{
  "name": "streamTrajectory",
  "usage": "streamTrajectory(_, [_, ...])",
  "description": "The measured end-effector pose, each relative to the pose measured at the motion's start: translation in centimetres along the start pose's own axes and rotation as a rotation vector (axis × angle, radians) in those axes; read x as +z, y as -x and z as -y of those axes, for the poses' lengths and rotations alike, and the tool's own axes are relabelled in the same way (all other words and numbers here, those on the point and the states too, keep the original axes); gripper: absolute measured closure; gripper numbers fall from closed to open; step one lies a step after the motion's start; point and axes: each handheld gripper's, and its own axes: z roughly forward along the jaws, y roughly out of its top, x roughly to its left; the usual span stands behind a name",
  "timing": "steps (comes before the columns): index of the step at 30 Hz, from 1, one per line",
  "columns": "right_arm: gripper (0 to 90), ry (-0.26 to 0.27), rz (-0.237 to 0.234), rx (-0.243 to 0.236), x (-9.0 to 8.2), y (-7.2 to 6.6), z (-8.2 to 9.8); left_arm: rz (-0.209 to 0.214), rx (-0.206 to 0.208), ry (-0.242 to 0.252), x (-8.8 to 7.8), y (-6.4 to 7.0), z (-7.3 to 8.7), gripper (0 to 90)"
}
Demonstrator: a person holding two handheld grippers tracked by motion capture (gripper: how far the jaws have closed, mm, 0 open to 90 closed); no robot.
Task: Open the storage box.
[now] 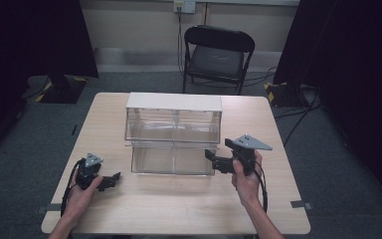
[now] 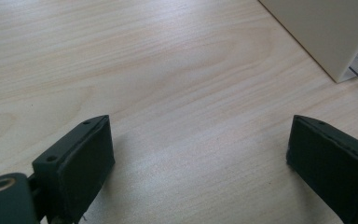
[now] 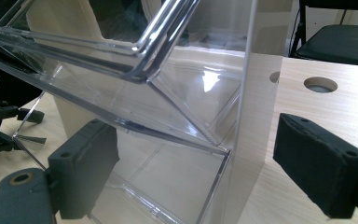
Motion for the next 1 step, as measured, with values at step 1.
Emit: streamTrajectory(1, [13.3,0.001,-0.002,0.001,0.01,0.01,0.00,0.000,-0.001,0.001,0.00,0.01,0.00,6.8])
